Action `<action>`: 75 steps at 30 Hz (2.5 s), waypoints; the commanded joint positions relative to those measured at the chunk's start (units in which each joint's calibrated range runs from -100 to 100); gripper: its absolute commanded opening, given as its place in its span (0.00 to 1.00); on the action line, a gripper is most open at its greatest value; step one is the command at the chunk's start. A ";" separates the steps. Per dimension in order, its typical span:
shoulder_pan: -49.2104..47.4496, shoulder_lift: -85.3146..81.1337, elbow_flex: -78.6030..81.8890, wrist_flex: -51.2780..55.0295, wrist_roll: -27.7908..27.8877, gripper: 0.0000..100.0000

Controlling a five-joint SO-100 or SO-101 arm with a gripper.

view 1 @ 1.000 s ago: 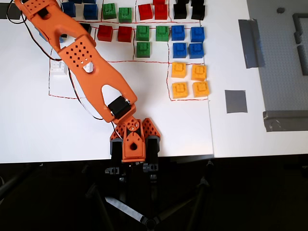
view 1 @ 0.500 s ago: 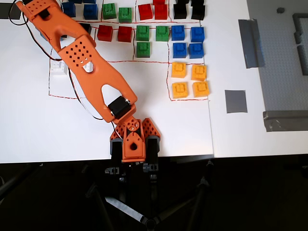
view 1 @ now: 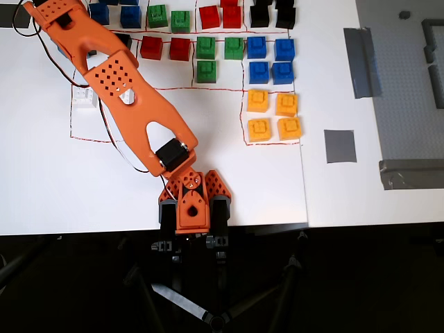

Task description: Grab the block and put it in the grey marker

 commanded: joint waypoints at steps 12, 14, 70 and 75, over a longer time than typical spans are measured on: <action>-0.02 -14.92 -6.07 6.07 3.71 0.00; 0.40 -17.85 -5.98 7.94 4.69 0.00; 103.81 -38.49 33.24 17.65 51.48 0.00; 108.22 -31.67 25.89 14.88 53.72 0.00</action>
